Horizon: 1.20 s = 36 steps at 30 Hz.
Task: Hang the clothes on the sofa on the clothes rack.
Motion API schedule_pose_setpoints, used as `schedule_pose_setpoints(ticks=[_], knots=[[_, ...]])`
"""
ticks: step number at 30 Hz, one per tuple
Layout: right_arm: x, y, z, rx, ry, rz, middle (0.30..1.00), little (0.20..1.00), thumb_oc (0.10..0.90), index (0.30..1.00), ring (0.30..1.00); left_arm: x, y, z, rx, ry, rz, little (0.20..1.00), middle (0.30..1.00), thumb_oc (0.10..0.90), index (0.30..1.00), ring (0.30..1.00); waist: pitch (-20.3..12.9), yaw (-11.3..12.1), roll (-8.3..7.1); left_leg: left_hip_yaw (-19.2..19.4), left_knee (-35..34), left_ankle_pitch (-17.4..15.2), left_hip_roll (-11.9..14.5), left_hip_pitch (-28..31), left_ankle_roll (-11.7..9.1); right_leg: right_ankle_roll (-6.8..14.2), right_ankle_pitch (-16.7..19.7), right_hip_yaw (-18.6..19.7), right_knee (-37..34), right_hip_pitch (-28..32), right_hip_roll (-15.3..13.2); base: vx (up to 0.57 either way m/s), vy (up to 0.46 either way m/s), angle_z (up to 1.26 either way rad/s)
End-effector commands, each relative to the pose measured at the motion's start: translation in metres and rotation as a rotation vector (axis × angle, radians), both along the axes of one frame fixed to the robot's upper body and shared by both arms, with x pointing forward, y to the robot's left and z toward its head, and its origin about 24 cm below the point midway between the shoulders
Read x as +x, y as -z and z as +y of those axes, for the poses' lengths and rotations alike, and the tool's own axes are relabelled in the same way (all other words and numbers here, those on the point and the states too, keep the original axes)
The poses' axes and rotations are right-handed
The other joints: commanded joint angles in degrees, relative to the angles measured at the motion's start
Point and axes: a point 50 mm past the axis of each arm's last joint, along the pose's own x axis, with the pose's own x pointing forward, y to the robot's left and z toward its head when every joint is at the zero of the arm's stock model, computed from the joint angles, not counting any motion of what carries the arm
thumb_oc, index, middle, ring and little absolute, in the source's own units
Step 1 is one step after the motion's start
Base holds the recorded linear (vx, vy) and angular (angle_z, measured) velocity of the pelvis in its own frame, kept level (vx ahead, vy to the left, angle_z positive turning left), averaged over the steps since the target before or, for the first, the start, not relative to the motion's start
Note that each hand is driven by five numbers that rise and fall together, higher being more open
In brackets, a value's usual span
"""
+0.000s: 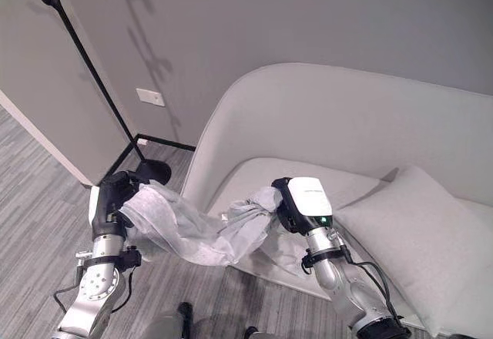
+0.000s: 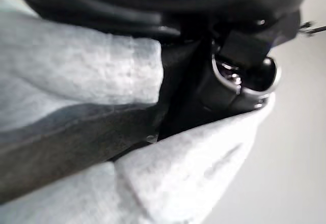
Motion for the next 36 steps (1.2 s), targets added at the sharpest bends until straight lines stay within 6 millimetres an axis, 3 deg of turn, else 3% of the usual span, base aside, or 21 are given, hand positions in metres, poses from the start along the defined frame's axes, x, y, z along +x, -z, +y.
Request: schedule_pose_setpoints(ticks=[1, 5, 9, 10, 12, 15, 17, 18, 19, 20, 21, 23, 24, 25, 26, 27, 28, 31, 32, 34, 36], knots=[[0.017, -0.048, 0.002, 0.033, -0.044, -0.252, 0.300, 0.300, 0.400, 0.300, 0.300, 0.013, -0.046, -0.012, -0.058, 0.064, -0.258, 0.300, 0.300, 0.400, 0.300, 0.300, -3.5, 1.2, 0.13, -7.5, -6.4, 6.9, 6.9, -3.1, -4.3, 5.9, -1.1, 5.5, -6.3, 5.7, -2.9, 0.19, 0.318, -0.35], [0.015, -0.047, 0.003, -0.001, -0.075, -0.243, 0.300, 0.300, 0.400, 0.300, 0.300, 0.016, -0.046, -0.020, -0.094, 0.097, -0.269, 0.300, 0.300, 0.400, 0.300, 0.300, -4.1, 1.0, 1.34, -12.6, -5.4, 9.4, 11.8, -2.6, -6.7, 8.1, -2.9, 10.4, -4.2, 6.5, -5.8, 0.29, 0.629, -0.85], [0.007, -0.037, -0.002, -0.048, -0.070, -0.182, 0.300, 0.300, 0.400, 0.300, 0.300, 0.017, -0.041, -0.034, -0.111, 0.169, -0.239, 0.300, 0.300, 0.400, 0.300, 0.300, -5.2, -0.1, 2.09, -9.5, 1.9, 3.5, 10.1, -2.8, -8.0, 10.8, -1.0, 9.9, -2.9, 7.1, -10.9, 0.16, 0.555, -0.65], [0.004, -0.034, -0.003, -0.051, -0.053, -0.167, 0.300, 0.300, 0.400, 0.300, 0.300, 0.019, -0.040, -0.038, -0.103, 0.191, -0.232, 0.300, 0.300, 0.400, 0.300, 0.300, -5.3, -0.7, 1.75, -8.4, 4.3, 0.6, 8.3, -2.5, -7.5, 11.3, 0.9, 9.5, -2.2, 6.7, -12.9, 0.19, 0.805, 0.17], [0.001, -0.023, -0.001, 0.009, -0.015, -0.125, 0.300, 0.300, 0.400, 0.300, 0.300, 0.031, -0.046, -0.039, 0.063, 0.216, -0.255, 0.300, 0.300, 0.400, 0.300, 0.300, -5.6, -1.1, -0.64, -3.8, 6.3, -3.3, 1.9, -1.3, -2.4, 9.0, 17.8, 8.9, 5.7, 0.2, -18.6, 0.19, 0.760, 0.13], [-0.001, -0.026, 0.001, 0.033, -0.023, -0.141, 0.300, 0.300, 0.400, 0.300, 0.300, 0.031, -0.051, -0.035, 0.100, 0.206, -0.275, 0.300, 0.300, 0.400, 0.300, 0.300, -5.8, -1.2, -0.37, -2.2, 5.1, -3.8, 0.6, 0.7, -1.1, 8.3, 20.6, 7.7, 8.8, -1.4, -19.6, 0.11, 0.509, -0.14], [-0.001, -0.031, 0.003, 0.036, -0.032, -0.160, 0.300, 0.300, 0.400, 0.300, 0.300, 0.030, -0.060, -0.027, 0.113, 0.173, -0.316, 0.300, 0.300, 0.400, 0.300, 0.300, -4.9, -1.5, 0.85, -0.4, 4.1, -4.2, -1.1, 3.5, 1.5, 6.9, 21.7, 4.8, 17.3, -4.6, -20.4, 0.11, 0.709, -0.29], [0.000, -0.031, 0.006, 0.051, -0.039, -0.162, 0.300, 0.300, 0.400, 0.300, 0.300, 0.030, -0.058, -0.021, 0.144, 0.134, -0.302, 0.300, 0.300, 0.400, 0.300, 0.300, -4.3, -1.8, 2.15, 1.2, 2.7, -5.3, -2.5, 6.6, 4.6, 6.2, 16.5, 3.3, 28.4, -7.2, -16.7, 0.09, 0.521, -0.34], [0.000, -0.032, 0.006, 0.050, -0.040, -0.162, 0.300, 0.300, 0.400, 0.300, 0.300, 0.030, -0.058, -0.021, 0.144, 0.133, -0.303, 0.300, 0.300, 0.400, 0.300, 0.300, -4.2, -1.7, 2.10, 1.4, 2.6, -5.1, -2.5, 6.6, 4.6, 6.1, 16.4, 3.5, 28.8, -7.6, -16.7, 0.19, 0.862, -0.53], [-0.002, -0.030, 0.010, 0.065, -0.058, -0.149, 0.300, 0.300, 0.400, 0.300, 0.300, 0.027, -0.056, -0.015, 0.159, 0.106, -0.290, 0.300, 0.300, 0.400, 0.300, 0.300, -4.1, -1.6, 2.79, 3.0, 1.9, -5.7, -4.2, 8.5, 6.6, 5.5, 10.8, 0.7, 37.9, -9.2, -12.8, 0.09, 0.334, -0.44], [-0.002, -0.030, 0.010, 0.065, -0.058, -0.149, 0.300, 0.300, 0.400, 0.300, 0.300, 0.027, -0.056, -0.015, 0.159, 0.105, -0.290, 0.300, 0.300, 0.400, 0.300, 0.300, -4.2, -1.6, 2.76, 3.0, 1.8, -5.7, -4.3, 8.5, 6.6, 5.5, 10.8, 0.8, 38.0, -9.3, -12.8, 0.16, 0.502, -0.52], [-0.006, -0.028, 0.011, 0.069, -0.079, -0.133, 0.300, 0.300, 0.400, 0.300, 0.300, 0.023, -0.053, -0.010, 0.189, 0.078, -0.280, 0.300, 0.300, 0.400, 0.300, 0.300, -4.2, -2.3, 2.57, 3.3, 1.0, -5.7, -6.6, 10.7, 8.2, 5.1, 7.8, -0.6, 47.6, -13.9, -3.7, 0.13, 0.312, -0.50], [-0.006, -0.028, 0.011, 0.069, -0.079, -0.133, 0.300, 0.300, 0.400, 0.300, 0.300, 0.023, -0.053, -0.010, 0.189, 0.078, -0.280, 0.300, 0.300, 0.400, 0.300, 0.300, -4.4, -2.3, 2.57, 3.4, 0.9, -5.6, -6.6, 10.6, 8.2, 5.1, 7.8, -0.6, 47.7, -14.1, -3.7, 0.12, 0.233, -0.29], [-0.007, -0.028, 0.011, 0.071, -0.085, -0.137, 0.300, 0.300, 0.400, 0.300, 0.300, 0.022, -0.055, -0.008, 0.208, 0.068, -0.290, 0.300, 0.300, 0.400, 0.300, 0.300, -3.9, -2.8, 1.68, 3.0, 0.7, -5.7, -8.0, 11.8, 8.2, 6.8, 8.0, -0.9, 49.3, -16.6, 1.1, 0.25, 0.254, -0.20], [-0.005, -0.030, 0.007, 0.075, -0.069, -0.161, 0.300, 0.300, 0.400, 0.300, 0.300, 0.019, -0.054, -0.005, 0.241, 0.028, -0.298, 0.300, 0.300, 0.400, 0.300, 0.300, -3.3, -3.6, -0.42, 1.7, -0.3, -6.3, -11.3, 13.9, 7.7, 9.2, 9.0, -1.4, 41.3, -22.4, 7.9, 0.36, 0.285, -0.12], [-0.004, -0.031, 0.005, 0.075, -0.055, -0.167, 0.300, 0.300, 0.400, 0.300, 0.300, 0.018, -0.053, -0.005, 0.231, 0.022, -0.299, 0.300, 0.300, 0.400, 0.300, 0.300, -3.5, -3.8, -1.23, 0.9, -0.5, -7.2, -12.4, 14.8, 7.8, 8.4, 8.7, -0.9, 35.7, -21.8, 7.8, 0.65, 0.211, 0.15], [-0.005, -0.032, -0.001, 0.081, -0.020, -0.182, 0.300, 0.300, 0.400, 0.300, 0.300, 0.014, -0.052, -0.002, 0.265, 0.004, -0.299, 0.300, 0.300, 0.400, 0.300, 0.300, -4.5, -4.3, -3.15, -1.3, -0.8, -9.9, -14.7, 17.5, 7.5, 5.4, 6.0, 0.8, 17.2, -18.3, 6.3, 0.56, 0.037, 0.69], [-0.010, -0.026, -0.014, 0.074, 0.037, -0.188, 0.300, 0.300, 0.400, 0.300, 0.300, 0.008, -0.064, 0.010, 0.473, -0.086, -0.391, 0.300, 0.300, 0.400, 0.300, 0.300, -6.7, -3.8, -3.64, -5.2, 0.1, -14.6, -15.6, 20.3, 6.6, 3.4, 6.0, 0.2, 0.5, -7.8, 5.5, 0.49, 0.001, 1.36], [-0.010, -0.025, -0.016, 0.074, 0.044, -0.185, 0.300, 0.300, 0.400, 0.300, 0.300, 0.006, -0.069, 0.017, 0.493, -0.152, -0.428, 0.300, 0.300, 0.400, 0.300, 0.300, -6.8, -3.6, -2.96, -5.6, 2.8, -14.3, -15.6, 19.8, 5.7, 3.0, 6.1, 0.3, 0.4, -7.6, 5.4, 0.40, 0.059, 1.38], [-0.007, -0.025, -0.027, 0.037, 0.082, -0.200, 0.300, 0.300, 0.400, 0.300, 0.300, 0.001, -0.085, 0.035, 0.493, -0.286, -0.508, 0.300, 0.300, 0.400, 0.300, 0.300, -5.1, -2.4, -2.08, -2.0, 18.4, -7.6, -14.3, 11.7, -0.8, 2.7, 6.4, -2.5, -2.7, -4.7, 3.5, 0.16, 0.089, 1.48], [-0.004, -0.032, -0.029, 0.039, 0.076, -0.242, 0.300, 0.300, 0.400, 0.300, 0.300, -0.001, -0.087, 0.045, 0.482, -0.340, -0.518, 0.300, 0.300, 0.400, 0.300, 0.300, -4.5, -1.3, -2.94, 4.6, 31.3, -6.6, -9.1, 4.6, -2.0, 2.0, 6.0, -4.5, -5.7, -1.2, 2.2, 0.15, -0.018, 1.46]])
